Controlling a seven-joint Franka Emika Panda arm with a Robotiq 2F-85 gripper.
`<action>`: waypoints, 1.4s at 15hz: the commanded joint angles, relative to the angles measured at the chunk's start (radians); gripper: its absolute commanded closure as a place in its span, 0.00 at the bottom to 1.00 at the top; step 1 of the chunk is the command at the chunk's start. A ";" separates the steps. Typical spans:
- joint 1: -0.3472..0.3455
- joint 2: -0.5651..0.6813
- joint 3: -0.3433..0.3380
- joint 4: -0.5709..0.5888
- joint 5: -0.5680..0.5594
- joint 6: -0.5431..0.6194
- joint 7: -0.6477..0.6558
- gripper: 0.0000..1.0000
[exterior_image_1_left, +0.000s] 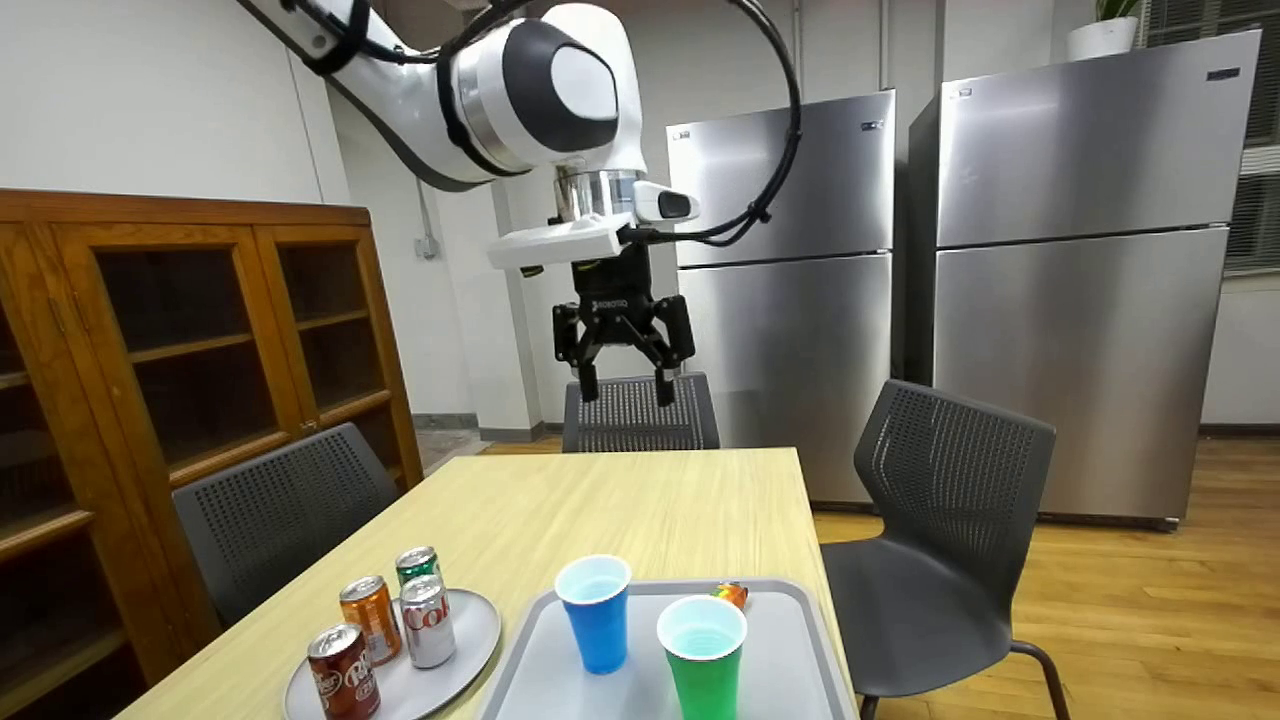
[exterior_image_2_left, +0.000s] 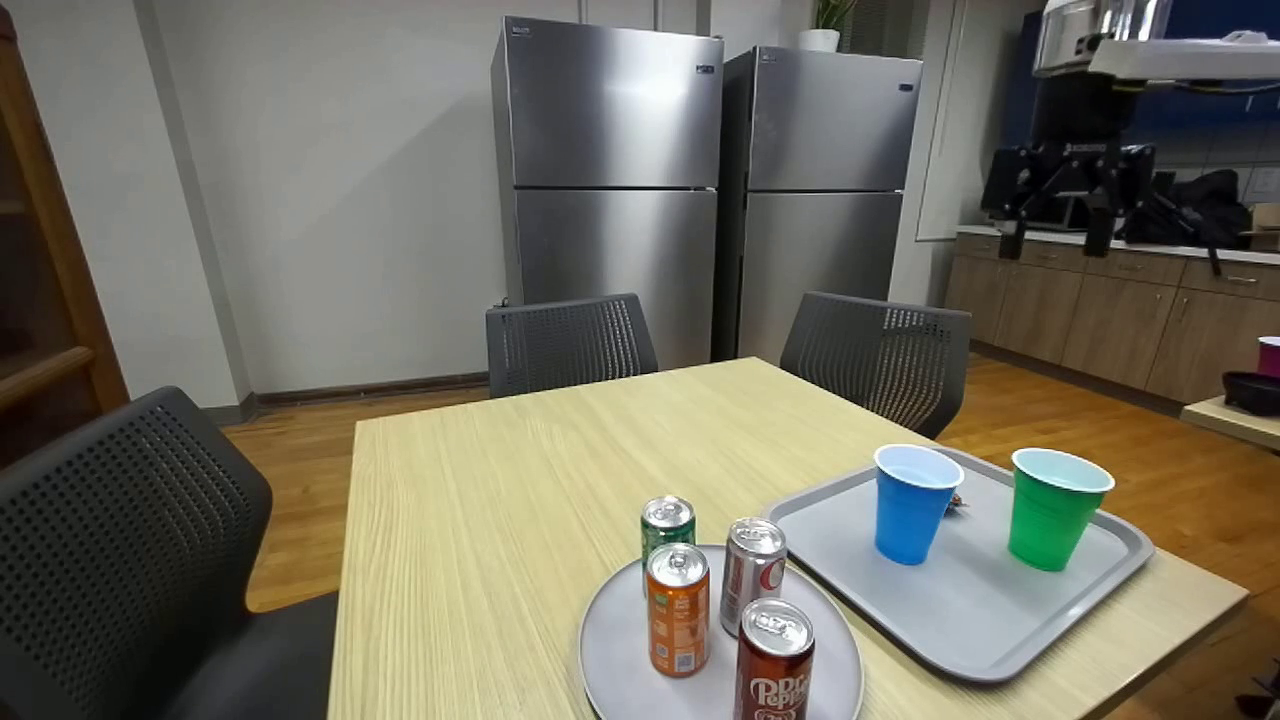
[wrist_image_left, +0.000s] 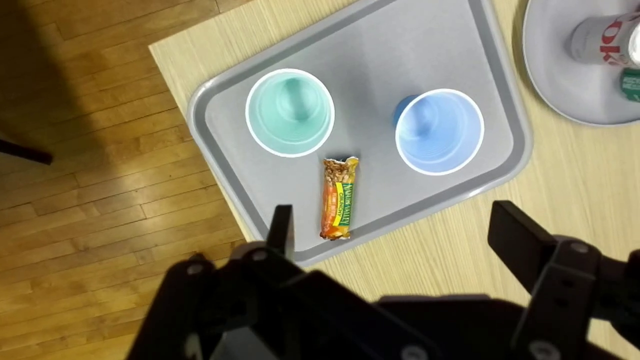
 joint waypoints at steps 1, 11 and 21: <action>0.013 0.052 0.020 0.002 0.052 0.070 0.053 0.00; 0.057 0.198 0.067 0.021 0.141 0.215 0.138 0.00; 0.091 0.341 0.100 0.036 0.196 0.314 0.268 0.00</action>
